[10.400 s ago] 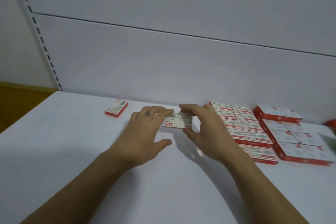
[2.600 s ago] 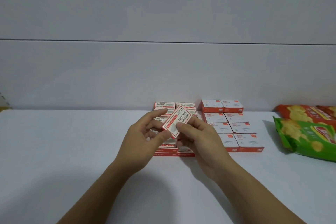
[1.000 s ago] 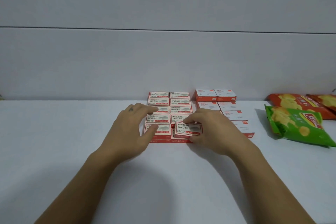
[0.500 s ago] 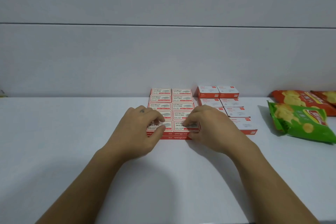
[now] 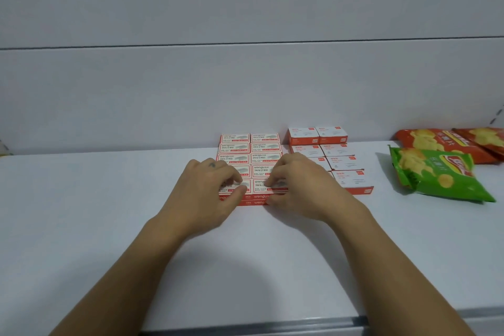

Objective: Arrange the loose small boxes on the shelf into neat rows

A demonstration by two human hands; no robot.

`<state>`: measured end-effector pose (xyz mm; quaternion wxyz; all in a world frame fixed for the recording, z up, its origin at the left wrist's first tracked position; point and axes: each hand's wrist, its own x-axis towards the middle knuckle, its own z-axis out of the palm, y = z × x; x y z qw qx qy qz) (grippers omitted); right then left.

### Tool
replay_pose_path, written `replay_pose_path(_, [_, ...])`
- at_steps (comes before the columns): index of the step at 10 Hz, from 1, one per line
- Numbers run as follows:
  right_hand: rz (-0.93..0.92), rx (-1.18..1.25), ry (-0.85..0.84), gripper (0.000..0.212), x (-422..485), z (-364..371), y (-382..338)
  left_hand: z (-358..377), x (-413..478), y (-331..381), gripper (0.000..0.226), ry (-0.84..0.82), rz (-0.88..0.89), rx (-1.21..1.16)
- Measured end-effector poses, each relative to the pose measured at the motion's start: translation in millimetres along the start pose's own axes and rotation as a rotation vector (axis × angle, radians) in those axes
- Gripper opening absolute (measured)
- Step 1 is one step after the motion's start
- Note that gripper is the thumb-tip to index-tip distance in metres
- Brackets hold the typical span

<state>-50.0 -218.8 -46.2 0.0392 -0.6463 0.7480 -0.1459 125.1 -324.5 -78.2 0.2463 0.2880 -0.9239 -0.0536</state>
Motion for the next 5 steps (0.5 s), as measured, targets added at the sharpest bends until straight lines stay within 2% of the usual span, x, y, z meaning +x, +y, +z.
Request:
replay_pose_path(1, [-0.006, -0.011, 0.020, 0.035, 1.4, 1.1, 0.7, -1.4, 2.6, 2.8, 0.026, 0.003, 0.003, 0.026])
replay_pose_path(3, [0.004, 0.034, 0.094, 0.062, 3.5, 1.2, 0.0, -5.4, -0.7, 9.8, 0.036, 0.031, -0.014, 0.057])
replay_pose_path(4, [0.015, 0.069, 0.162, 0.066, 0.6, -2.8, -6.1, -13.0, -5.9, 11.9, 0.045, 0.013, -0.039, 0.063])
replay_pose_path(5, [0.011, 0.053, 0.153, 0.070, -2.6, -6.4, -11.3, -21.8, -9.3, 12.7, 0.055, -0.033, -0.054, 0.081])
